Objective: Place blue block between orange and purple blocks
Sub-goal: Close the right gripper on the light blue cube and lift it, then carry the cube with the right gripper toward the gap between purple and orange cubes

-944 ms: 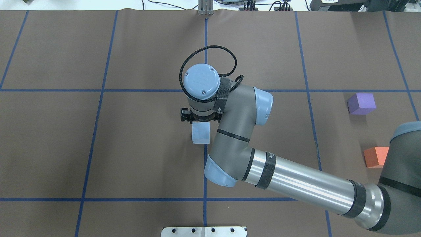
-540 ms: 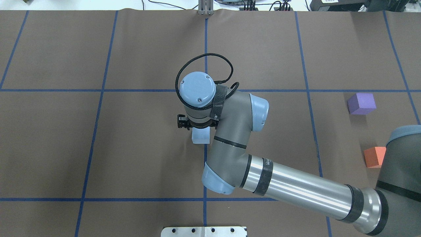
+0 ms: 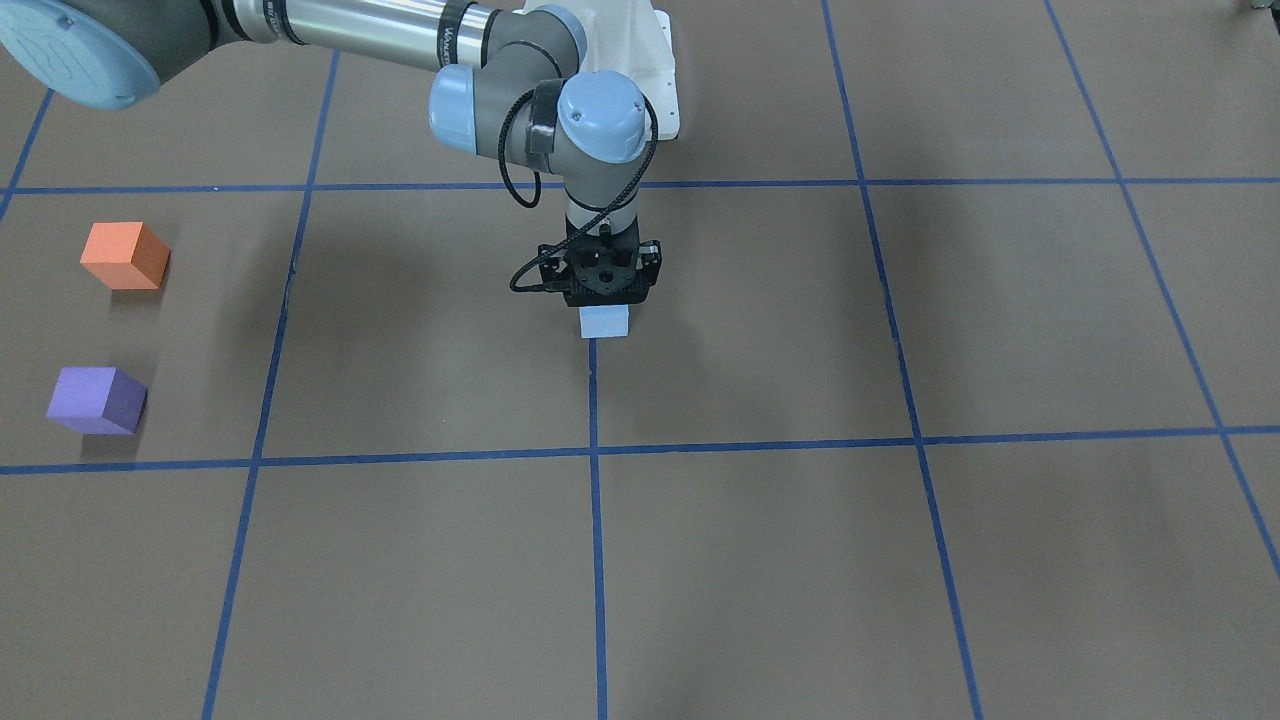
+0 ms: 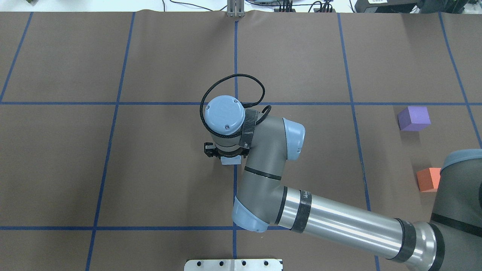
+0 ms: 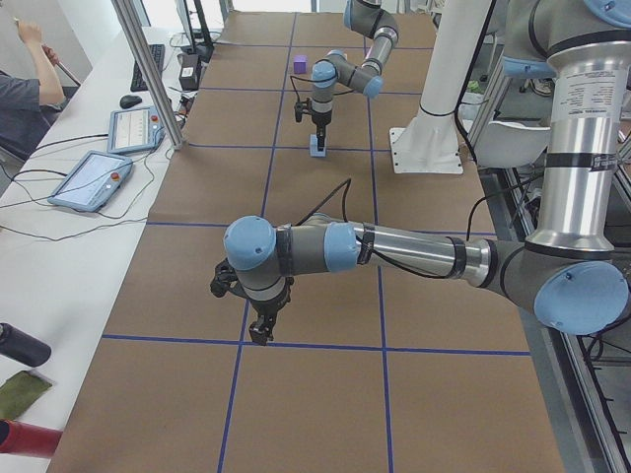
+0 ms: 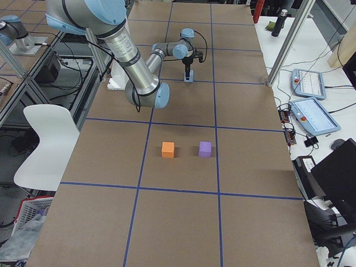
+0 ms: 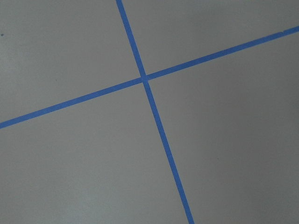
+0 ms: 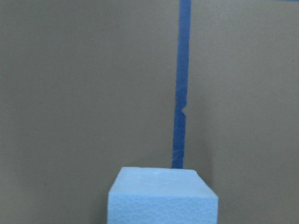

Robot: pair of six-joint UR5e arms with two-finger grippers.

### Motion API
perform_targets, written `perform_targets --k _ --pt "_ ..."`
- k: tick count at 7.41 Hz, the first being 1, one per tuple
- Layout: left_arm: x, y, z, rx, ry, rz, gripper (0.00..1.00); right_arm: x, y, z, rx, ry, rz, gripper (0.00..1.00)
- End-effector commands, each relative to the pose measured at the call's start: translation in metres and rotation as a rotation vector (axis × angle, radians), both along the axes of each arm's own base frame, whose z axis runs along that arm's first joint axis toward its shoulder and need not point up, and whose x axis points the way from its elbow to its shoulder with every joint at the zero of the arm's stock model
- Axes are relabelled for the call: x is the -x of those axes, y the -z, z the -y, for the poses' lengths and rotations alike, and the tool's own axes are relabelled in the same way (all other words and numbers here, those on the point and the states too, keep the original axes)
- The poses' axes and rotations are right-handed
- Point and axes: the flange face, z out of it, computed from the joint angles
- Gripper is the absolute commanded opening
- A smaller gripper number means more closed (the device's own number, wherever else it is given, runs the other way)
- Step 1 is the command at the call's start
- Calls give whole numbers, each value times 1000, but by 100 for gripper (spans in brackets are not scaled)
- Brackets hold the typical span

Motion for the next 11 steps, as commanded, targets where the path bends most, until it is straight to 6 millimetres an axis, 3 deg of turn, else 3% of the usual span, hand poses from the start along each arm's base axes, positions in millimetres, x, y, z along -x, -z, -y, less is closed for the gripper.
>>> perform_targets --k 1,2,3,5,6,8,9,11 --pt "0 -3 -3 16 7 0 100 -11 2 11 0 -16 5 0" --pt "-1 -13 -15 61 43 -1 100 -33 -5 30 -1 -38 9 0" --pt "-1 -13 -19 80 96 2 100 -74 -23 41 2 -59 24 0" --pt "-3 -22 -36 46 204 1 100 -174 -19 54 -12 -26 -11 0" --pt "-2 -18 -34 36 240 -2 100 -221 -26 63 -36 -7 -14 0" --pt "-2 -15 -33 31 240 -4 100 -325 -101 71 3 -16 -1 0" --pt "-2 -14 -33 29 240 -4 100 -364 -144 74 35 -6 -2 0" --pt "-2 -14 -33 28 240 -4 100 -413 -234 55 8 -8 -14 0"
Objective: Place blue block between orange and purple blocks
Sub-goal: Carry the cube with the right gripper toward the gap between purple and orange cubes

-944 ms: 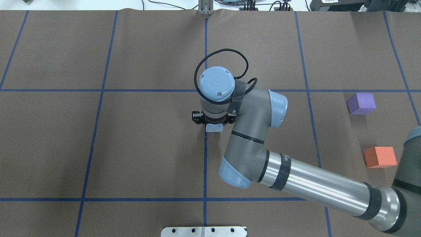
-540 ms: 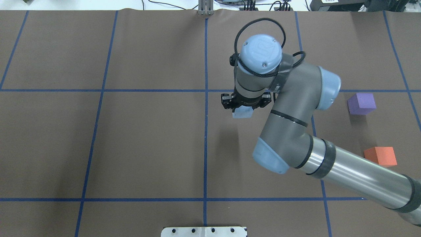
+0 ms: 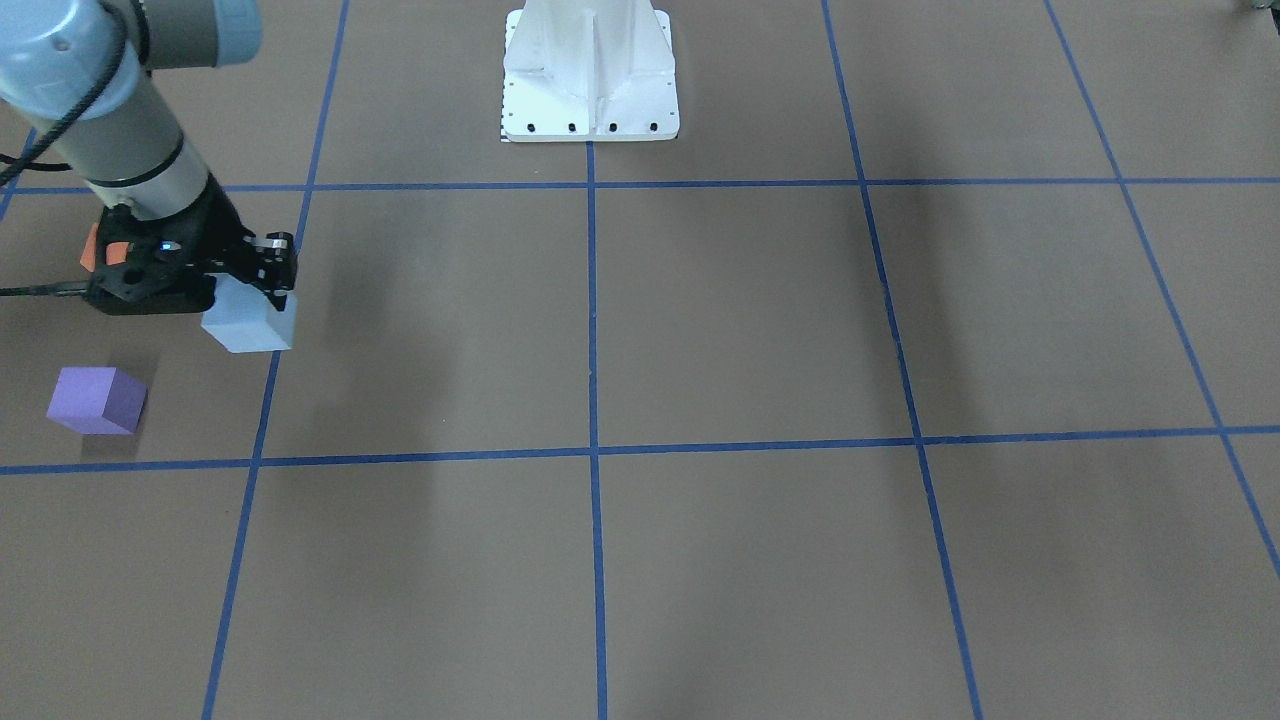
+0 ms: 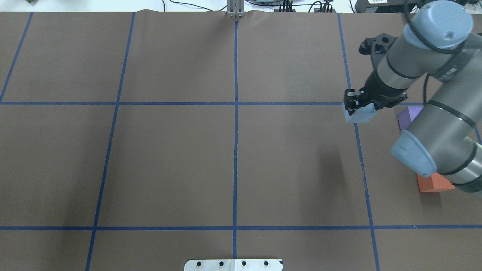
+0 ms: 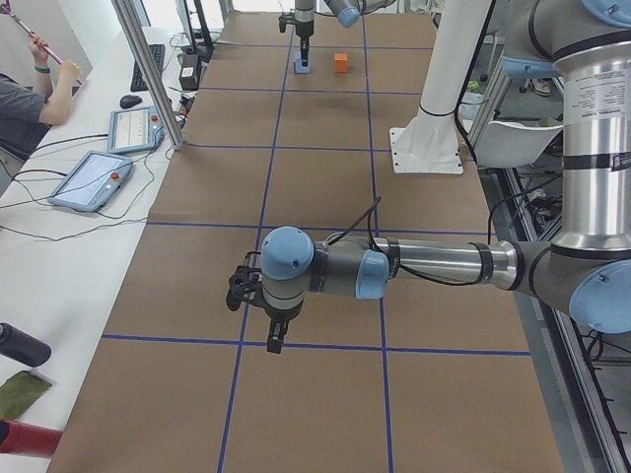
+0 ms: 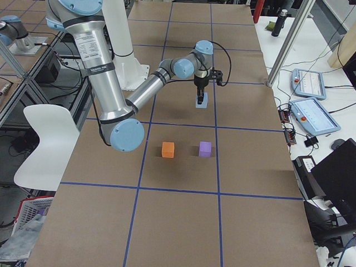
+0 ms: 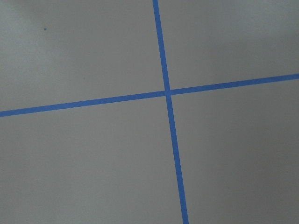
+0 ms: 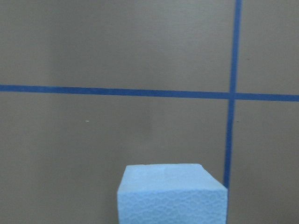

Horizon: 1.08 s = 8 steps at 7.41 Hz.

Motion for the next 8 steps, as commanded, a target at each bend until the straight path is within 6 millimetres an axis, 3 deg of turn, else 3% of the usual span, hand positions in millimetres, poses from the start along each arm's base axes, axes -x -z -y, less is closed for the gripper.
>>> perform_targets --k 1,3,6,8 --pt "0 0 0 -2 0 0 100 -51 -103 -30 -26 -10 9 0" --pt "0 0 0 -2 0 0 100 -69 -162 -51 -6 -16 -1 0" --pt "-1 0 0 0 -1 0 100 -73 -233 -58 -15 -29 16 0" --pt "-1 0 0 0 -1 0 100 -70 -232 -60 2 -51 39 4"
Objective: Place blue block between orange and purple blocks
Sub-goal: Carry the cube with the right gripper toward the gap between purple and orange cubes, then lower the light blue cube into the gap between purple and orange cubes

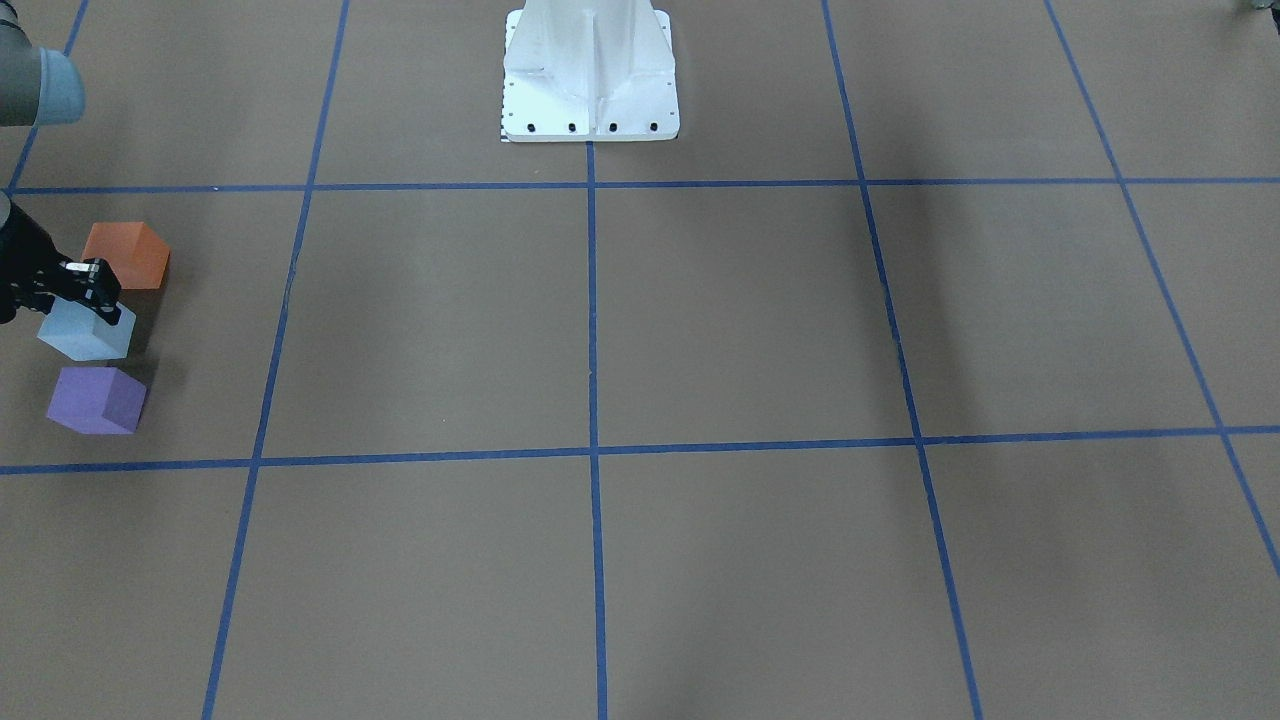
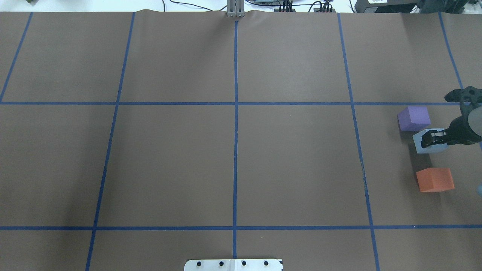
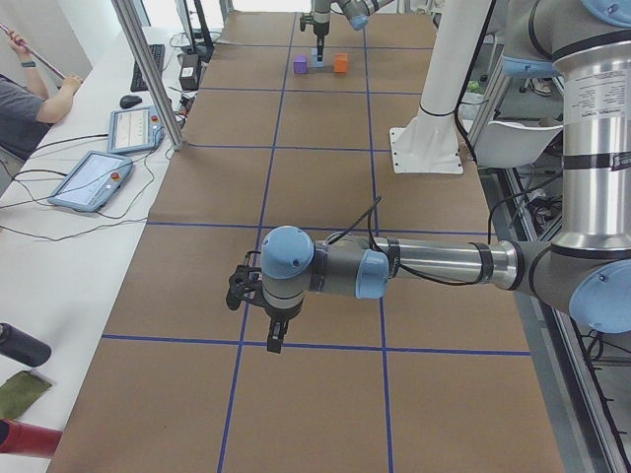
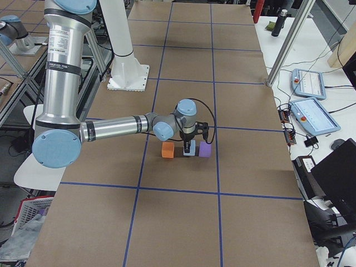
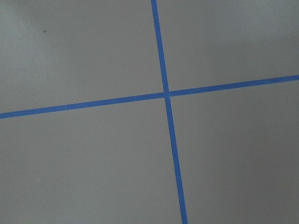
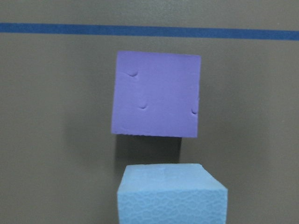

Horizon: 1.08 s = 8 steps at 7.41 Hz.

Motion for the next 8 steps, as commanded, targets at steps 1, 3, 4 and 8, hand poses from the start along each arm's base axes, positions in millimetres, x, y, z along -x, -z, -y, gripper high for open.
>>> perform_targets --k 1,3,4,8 --pt "0 1 0 -1 0 0 100 4 -3 -3 14 0 19 29" --pt "0 0 0 0 0 0 100 12 1 -4 8 10 19 43" --pt "0 0 0 0 0 0 100 15 2 -5 0 21 20 62" --pt "0 0 0 0 0 0 100 4 33 -11 -69 52 48 100"
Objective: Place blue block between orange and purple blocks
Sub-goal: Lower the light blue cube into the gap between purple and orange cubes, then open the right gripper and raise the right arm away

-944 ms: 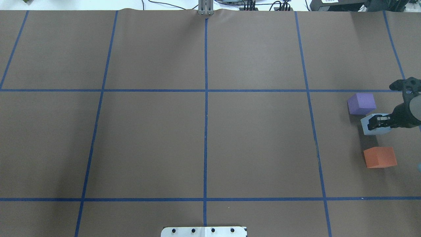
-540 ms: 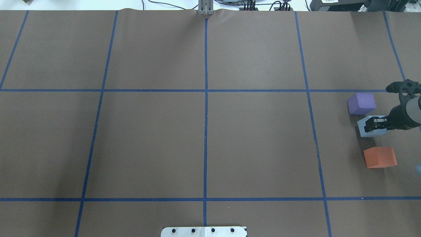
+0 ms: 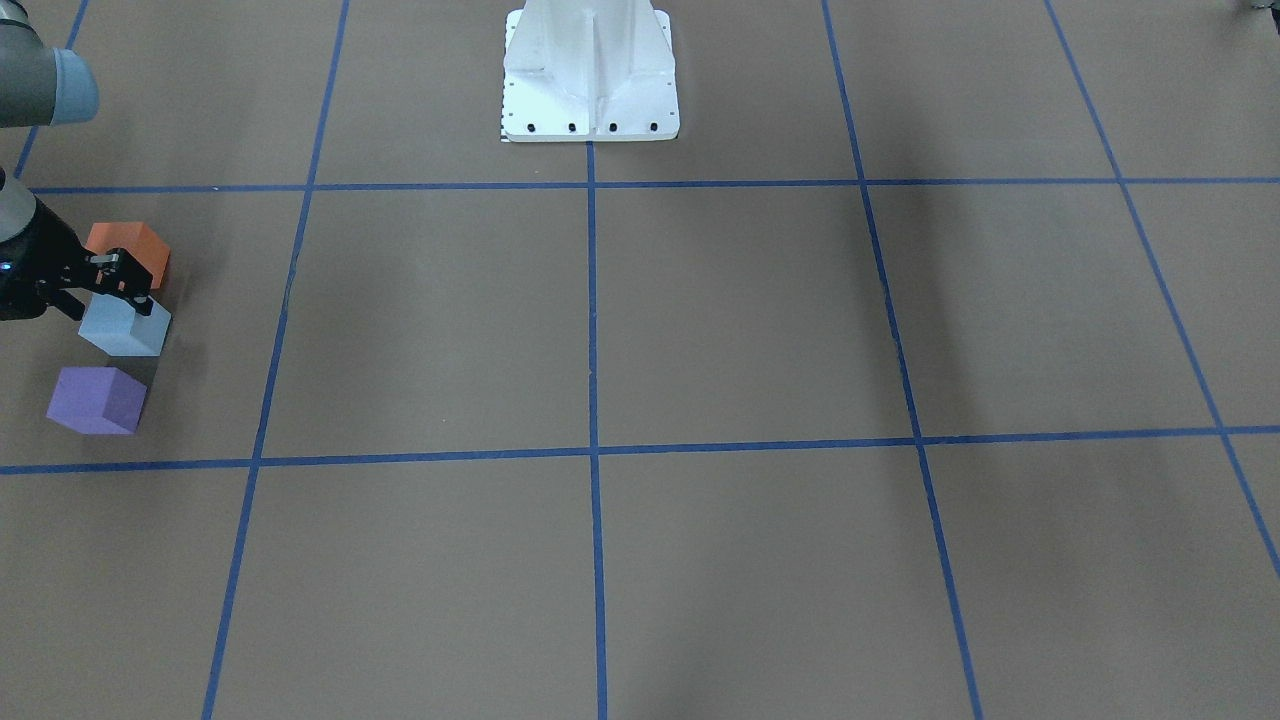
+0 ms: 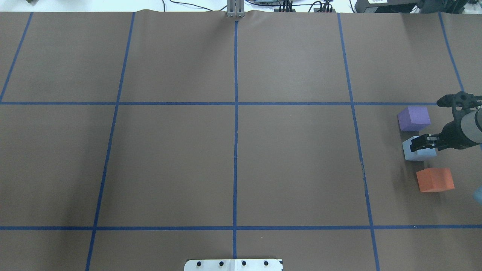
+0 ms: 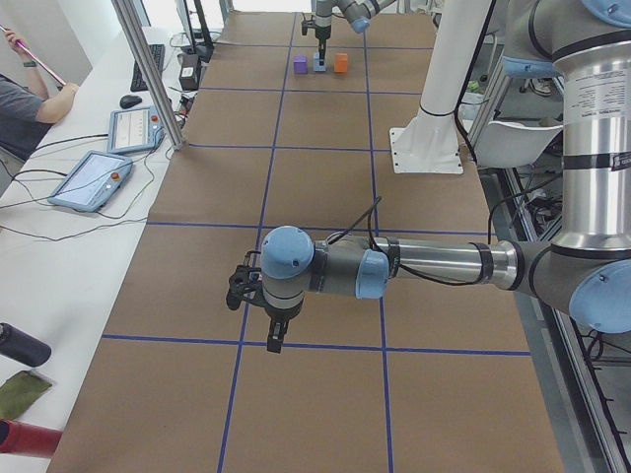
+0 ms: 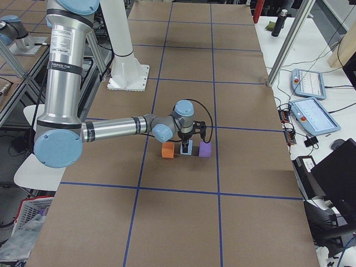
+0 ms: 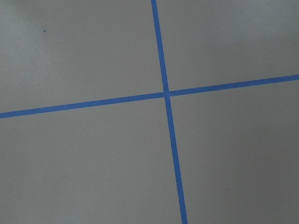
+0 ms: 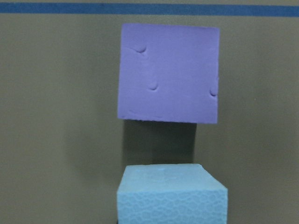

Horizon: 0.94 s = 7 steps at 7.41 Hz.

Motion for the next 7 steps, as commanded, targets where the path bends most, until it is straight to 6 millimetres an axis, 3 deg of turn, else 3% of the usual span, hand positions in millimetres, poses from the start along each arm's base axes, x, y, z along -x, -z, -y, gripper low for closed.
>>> perform_targets --k 1,3,4,5,6,7 --pt "0 0 0 0 0 0 100 -42 12 -8 -38 26 19 100" --pt "0 1 0 -2 0 -1 100 -144 -6 8 -85 78 -10 100" --pt "0 2 1 -3 0 -1 100 -207 -20 8 -87 102 -45 100" --pt "0 1 1 -4 -1 0 100 -254 -22 12 -101 146 -62 100" --pt "0 2 1 -7 -2 1 100 -299 -12 21 -54 120 -68 100" --pt "0 1 1 -7 -4 1 100 -300 -19 15 -33 124 -59 100"
